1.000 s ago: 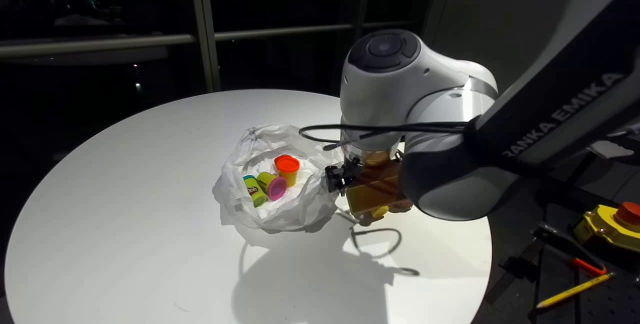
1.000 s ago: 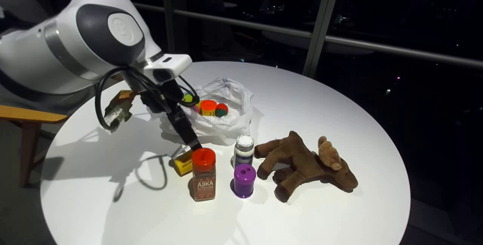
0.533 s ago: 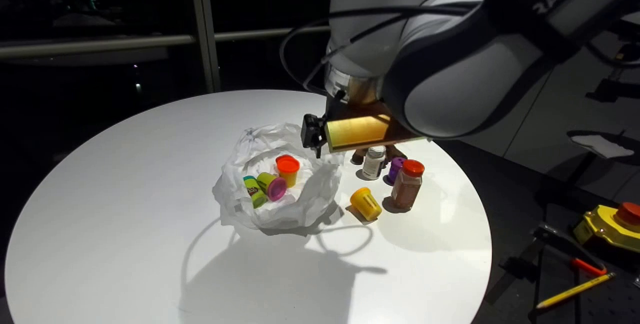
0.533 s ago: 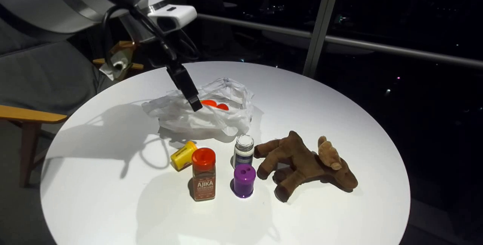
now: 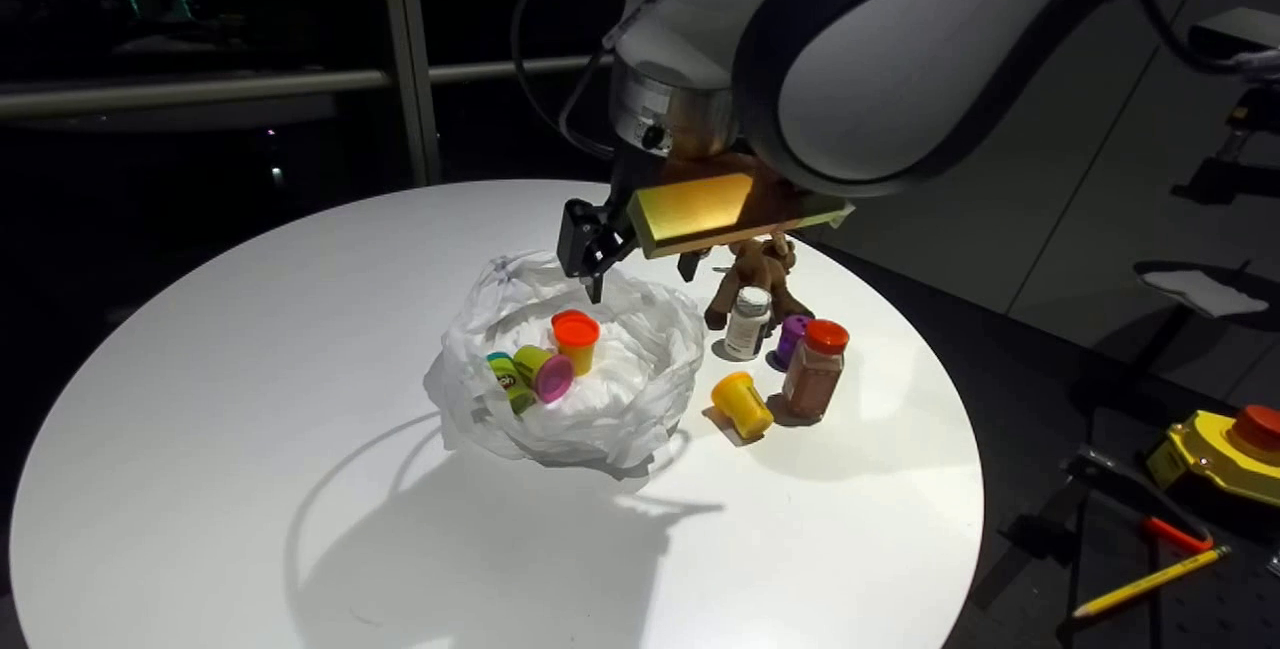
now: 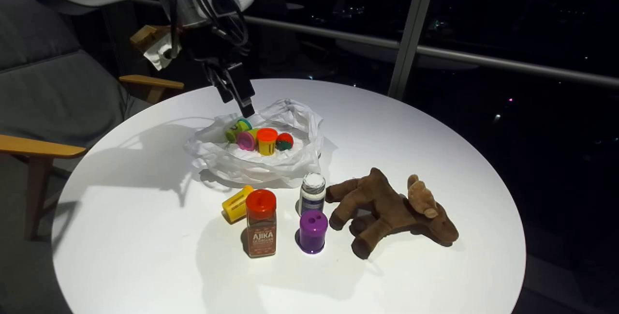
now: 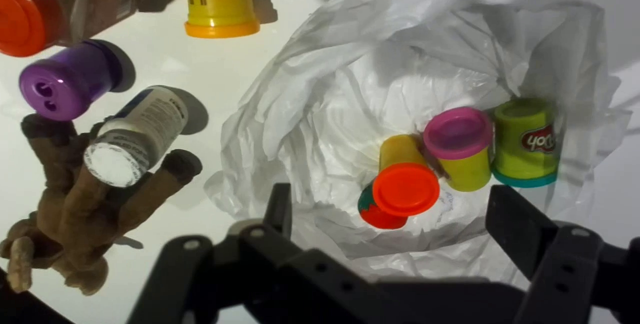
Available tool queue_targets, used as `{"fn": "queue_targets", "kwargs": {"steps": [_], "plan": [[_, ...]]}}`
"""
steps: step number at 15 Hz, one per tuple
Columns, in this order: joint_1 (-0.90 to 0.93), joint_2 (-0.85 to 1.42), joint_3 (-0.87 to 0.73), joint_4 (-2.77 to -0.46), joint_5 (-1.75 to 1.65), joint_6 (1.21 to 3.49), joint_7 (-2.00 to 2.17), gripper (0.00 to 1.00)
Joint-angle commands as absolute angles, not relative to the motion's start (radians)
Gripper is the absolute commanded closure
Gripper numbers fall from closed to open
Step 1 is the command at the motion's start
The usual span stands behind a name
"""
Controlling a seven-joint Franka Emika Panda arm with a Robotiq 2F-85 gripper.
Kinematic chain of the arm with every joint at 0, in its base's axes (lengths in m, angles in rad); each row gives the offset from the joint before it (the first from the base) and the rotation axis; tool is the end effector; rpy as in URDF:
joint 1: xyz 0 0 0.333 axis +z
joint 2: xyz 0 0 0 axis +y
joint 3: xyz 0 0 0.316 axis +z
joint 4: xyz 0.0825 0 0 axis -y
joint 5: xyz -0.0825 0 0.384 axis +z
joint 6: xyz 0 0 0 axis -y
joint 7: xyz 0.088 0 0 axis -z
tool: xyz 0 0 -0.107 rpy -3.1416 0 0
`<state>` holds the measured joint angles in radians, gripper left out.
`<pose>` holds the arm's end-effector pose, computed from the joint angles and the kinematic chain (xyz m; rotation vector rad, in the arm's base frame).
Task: Remove the objects from the plastic and put them on the table.
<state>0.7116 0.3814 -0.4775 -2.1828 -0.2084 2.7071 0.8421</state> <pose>0.5604 0.1436 0.2477 2.9108 -0.5606 0.4266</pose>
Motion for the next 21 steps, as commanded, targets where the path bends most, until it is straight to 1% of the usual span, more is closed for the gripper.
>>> {"fn": "queue_targets", "kwargs": {"steps": [1, 3, 8, 12, 17, 18, 19, 20, 21], "plan": [[0.475, 0.460, -0.239, -2.046, -0.112, 2.645, 0.716, 0.00], [0.390, 0.520, -0.165, -1.978, -0.092, 2.634, 0.707, 0.00], [0.288, 0.653, -0.107, -1.833, -0.067, 2.639, 0.707, 0.00], [0.259, 0.744, -0.095, -1.729, -0.036, 2.616, 0.707, 0.00], [0.268, 0.832, -0.117, -1.623, -0.029, 2.568, 0.733, 0.00], [0.271, 0.843, -0.122, -1.607, -0.031, 2.557, 0.739, 0.01], [0.272, 0.849, -0.123, -1.598, -0.032, 2.547, 0.742, 0.26], [0.275, 0.857, -0.128, -1.586, -0.035, 2.541, 0.747, 0.26], [0.278, 0.861, -0.133, -1.578, -0.038, 2.531, 0.754, 0.30]]}}
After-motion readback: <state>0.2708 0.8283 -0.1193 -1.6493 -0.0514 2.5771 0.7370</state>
